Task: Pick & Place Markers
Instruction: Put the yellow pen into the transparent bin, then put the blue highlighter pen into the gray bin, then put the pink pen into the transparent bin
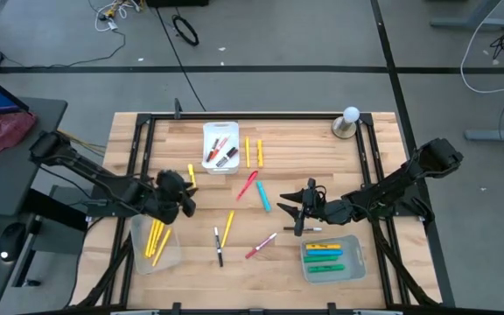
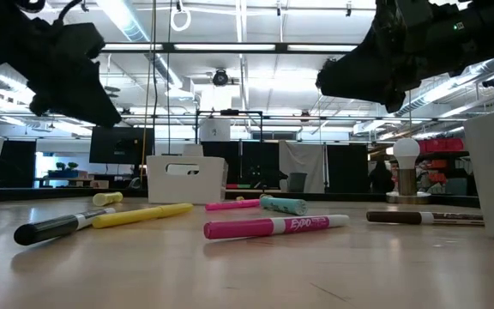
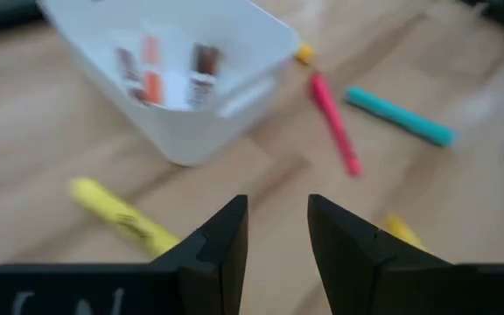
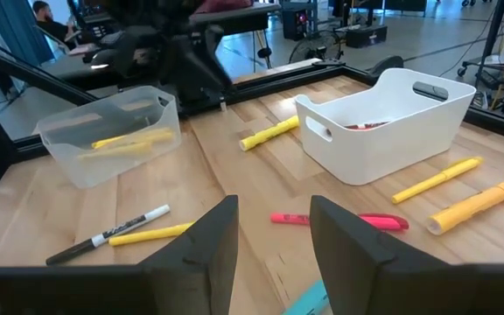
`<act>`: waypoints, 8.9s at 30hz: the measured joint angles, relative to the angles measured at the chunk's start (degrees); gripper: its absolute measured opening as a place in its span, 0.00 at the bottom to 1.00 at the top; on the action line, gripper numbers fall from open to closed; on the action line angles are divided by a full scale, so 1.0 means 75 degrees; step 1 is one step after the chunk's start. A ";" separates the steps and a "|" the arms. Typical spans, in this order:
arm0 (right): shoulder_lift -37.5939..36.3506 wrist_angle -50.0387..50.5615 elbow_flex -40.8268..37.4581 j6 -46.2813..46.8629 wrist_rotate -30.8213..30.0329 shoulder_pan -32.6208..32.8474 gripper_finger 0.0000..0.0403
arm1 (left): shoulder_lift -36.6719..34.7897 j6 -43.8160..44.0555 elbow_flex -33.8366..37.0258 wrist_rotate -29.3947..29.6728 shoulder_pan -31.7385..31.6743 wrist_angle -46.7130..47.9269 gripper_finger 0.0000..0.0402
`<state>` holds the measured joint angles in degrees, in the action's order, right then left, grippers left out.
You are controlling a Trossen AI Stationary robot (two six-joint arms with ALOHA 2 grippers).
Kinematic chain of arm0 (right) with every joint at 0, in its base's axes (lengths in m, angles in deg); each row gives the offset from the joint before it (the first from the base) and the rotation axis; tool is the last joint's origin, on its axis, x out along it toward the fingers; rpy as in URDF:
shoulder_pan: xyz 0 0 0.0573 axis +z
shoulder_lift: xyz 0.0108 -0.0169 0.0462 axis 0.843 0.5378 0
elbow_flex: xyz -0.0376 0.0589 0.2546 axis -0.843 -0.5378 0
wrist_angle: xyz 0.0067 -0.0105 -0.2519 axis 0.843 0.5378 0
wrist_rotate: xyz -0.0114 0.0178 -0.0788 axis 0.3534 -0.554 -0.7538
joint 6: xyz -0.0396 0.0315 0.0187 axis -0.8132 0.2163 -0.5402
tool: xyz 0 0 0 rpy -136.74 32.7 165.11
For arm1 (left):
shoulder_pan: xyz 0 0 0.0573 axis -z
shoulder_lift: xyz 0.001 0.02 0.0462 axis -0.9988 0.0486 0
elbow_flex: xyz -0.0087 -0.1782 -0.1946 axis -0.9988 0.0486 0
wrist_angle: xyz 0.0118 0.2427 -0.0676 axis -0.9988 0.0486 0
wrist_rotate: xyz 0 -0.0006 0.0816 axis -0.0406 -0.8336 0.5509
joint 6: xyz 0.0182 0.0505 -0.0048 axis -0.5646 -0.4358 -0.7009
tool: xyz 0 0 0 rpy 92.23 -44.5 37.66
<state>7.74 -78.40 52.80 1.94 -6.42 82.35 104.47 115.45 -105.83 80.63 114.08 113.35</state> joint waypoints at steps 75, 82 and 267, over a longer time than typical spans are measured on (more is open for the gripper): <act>0.0000 0.0029 0.0000 0.0058 0.0003 -0.0280 0.36 | 0.6489 -0.2034 -0.3098 -0.2233 -0.0683 -0.2180 0.16; 0.0000 0.0031 0.0000 0.0058 0.0003 -0.0280 0.36 | 0.6451 -0.3147 -0.3110 -0.1672 -0.0843 -0.3178 0.09; 0.0069 0.9814 0.2801 0.5666 0.5447 0.2520 0.30 | 0.2552 -0.4232 0.1100 0.0138 -0.0218 -0.8325 0.26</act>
<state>8.26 -4.80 73.80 44.44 34.43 101.25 123.61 83.71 -97.58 81.67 112.45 50.92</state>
